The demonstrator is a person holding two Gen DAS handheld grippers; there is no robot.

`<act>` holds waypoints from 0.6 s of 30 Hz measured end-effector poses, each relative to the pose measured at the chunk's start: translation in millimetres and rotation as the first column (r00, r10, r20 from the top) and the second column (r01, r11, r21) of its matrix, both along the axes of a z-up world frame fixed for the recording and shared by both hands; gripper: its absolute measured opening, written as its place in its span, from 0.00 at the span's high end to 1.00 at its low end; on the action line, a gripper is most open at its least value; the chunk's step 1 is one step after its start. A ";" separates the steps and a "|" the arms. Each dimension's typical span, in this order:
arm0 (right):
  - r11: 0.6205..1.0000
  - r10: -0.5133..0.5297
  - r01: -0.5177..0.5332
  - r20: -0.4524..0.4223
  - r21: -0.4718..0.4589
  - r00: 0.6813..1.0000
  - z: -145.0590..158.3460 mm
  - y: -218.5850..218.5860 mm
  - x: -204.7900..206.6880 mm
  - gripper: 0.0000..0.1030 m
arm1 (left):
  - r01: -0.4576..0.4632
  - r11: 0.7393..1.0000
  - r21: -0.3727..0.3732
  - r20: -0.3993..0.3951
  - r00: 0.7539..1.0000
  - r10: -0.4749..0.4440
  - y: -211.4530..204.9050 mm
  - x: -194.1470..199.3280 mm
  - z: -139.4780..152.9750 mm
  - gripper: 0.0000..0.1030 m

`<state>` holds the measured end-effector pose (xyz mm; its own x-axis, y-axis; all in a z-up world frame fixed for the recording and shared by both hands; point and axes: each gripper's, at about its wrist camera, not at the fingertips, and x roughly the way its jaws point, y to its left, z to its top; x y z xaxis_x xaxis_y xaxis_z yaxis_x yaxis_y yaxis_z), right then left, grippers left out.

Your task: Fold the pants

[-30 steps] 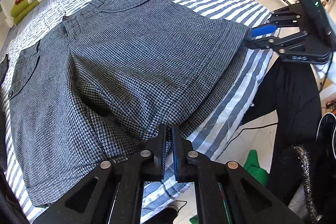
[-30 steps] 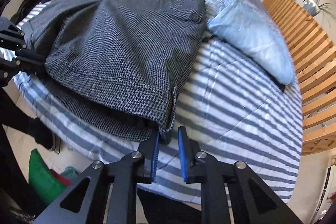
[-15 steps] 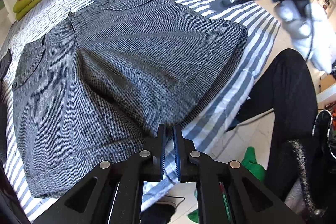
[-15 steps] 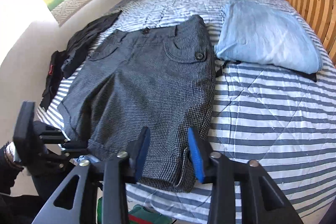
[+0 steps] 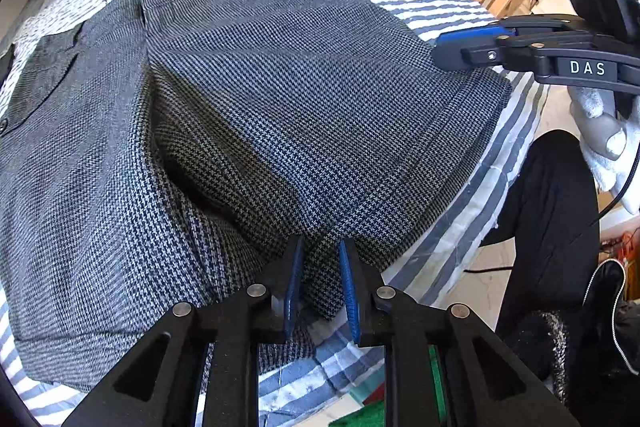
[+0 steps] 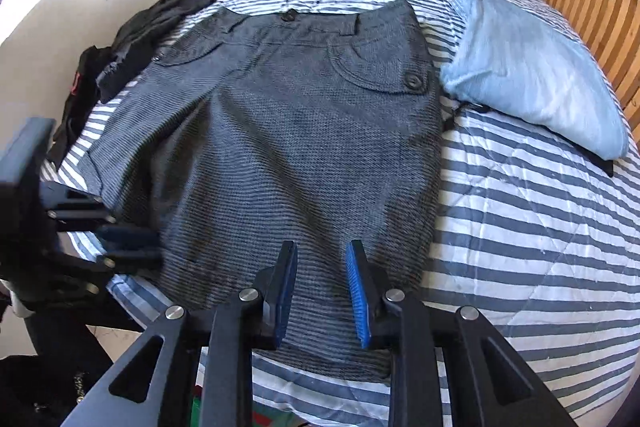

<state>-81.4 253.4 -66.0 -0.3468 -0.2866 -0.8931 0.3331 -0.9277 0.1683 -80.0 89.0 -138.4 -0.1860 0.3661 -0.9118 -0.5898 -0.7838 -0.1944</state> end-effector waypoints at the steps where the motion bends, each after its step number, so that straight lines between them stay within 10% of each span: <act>1: 1.000 0.014 -0.013 0.006 -0.022 1.000 0.4 -6.6 -0.7 0.78 | -0.009 0.999 0.031 -0.002 1.000 0.009 -6.4 2.7 9.1 0.80; 7: 0.992 0.121 -0.123 0.049 0.036 0.991 -26.3 -52.6 -1.4 0.77 | -0.174 0.980 0.092 -0.145 0.972 0.186 -96.5 18.5 72.1 0.53; 10: 0.972 0.157 -0.168 0.076 0.166 0.985 -46.6 -66.5 7.5 0.77 | -0.328 0.944 0.049 -0.182 0.926 0.331 -162.9 18.3 78.7 0.53; 14: 0.987 0.134 -0.138 0.051 0.079 0.990 -24.3 -73.5 8.7 0.77 | -0.473 0.881 0.000 -0.169 0.868 0.466 -235.5 17.7 66.6 0.52; 18: 0.974 0.227 -0.227 -0.020 0.010 0.974 6.2 -112.8 25.3 0.51 | -0.503 0.863 -0.040 -0.118 0.860 0.496 -270.7 21.1 38.5 0.51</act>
<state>-56.1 140.6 -59.9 -0.2924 -0.3530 -0.8888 0.5383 -0.8289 0.1521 -58.9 -181.6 -99.9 -0.4192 0.1384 -0.8973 -0.1293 -0.9873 -0.0918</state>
